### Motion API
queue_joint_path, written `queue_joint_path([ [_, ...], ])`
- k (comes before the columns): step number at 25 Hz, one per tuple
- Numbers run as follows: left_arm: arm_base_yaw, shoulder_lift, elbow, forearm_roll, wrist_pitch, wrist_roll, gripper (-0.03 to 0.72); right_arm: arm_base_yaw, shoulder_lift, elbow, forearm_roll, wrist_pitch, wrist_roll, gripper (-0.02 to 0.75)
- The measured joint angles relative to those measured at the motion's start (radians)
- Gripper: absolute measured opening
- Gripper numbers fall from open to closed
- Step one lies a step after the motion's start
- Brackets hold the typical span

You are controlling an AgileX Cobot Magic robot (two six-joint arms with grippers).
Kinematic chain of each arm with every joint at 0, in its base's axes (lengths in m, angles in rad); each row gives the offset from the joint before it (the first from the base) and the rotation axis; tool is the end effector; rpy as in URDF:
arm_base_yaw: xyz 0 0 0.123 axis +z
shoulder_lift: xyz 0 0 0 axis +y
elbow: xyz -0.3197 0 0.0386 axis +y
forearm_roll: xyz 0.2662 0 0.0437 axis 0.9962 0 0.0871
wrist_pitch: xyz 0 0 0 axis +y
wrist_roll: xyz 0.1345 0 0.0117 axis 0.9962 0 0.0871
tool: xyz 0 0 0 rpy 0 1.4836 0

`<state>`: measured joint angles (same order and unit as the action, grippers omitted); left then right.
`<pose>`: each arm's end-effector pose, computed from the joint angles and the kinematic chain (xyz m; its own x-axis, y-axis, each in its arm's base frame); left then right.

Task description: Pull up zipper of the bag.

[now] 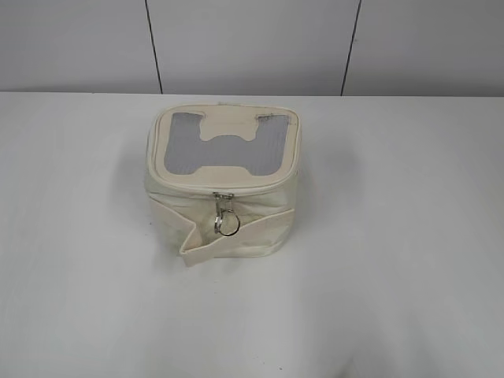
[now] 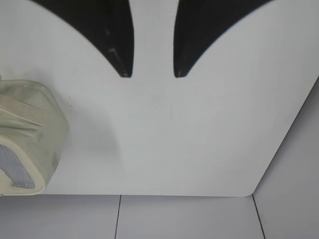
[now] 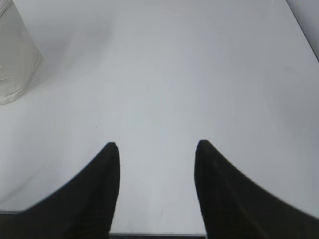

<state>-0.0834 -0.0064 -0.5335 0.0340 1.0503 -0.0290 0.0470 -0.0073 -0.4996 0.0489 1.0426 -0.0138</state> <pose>0.0093 0.0032 0.2784 -0.4097 0.0221 -0.9120 0.0515 0.9987 0.0011 0.0128 0.0063 0.2682 -0.4336 -0.0095 -0.9011 -0.0802 0.9964 0.0281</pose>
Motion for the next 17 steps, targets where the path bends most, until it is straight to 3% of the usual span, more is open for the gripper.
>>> queue_joint_path([
  [17,0.000,0.000,0.002,0.000,0.000,0.000,0.217,0.000,0.000,0.000,0.006,0.000,0.001,0.390],
])
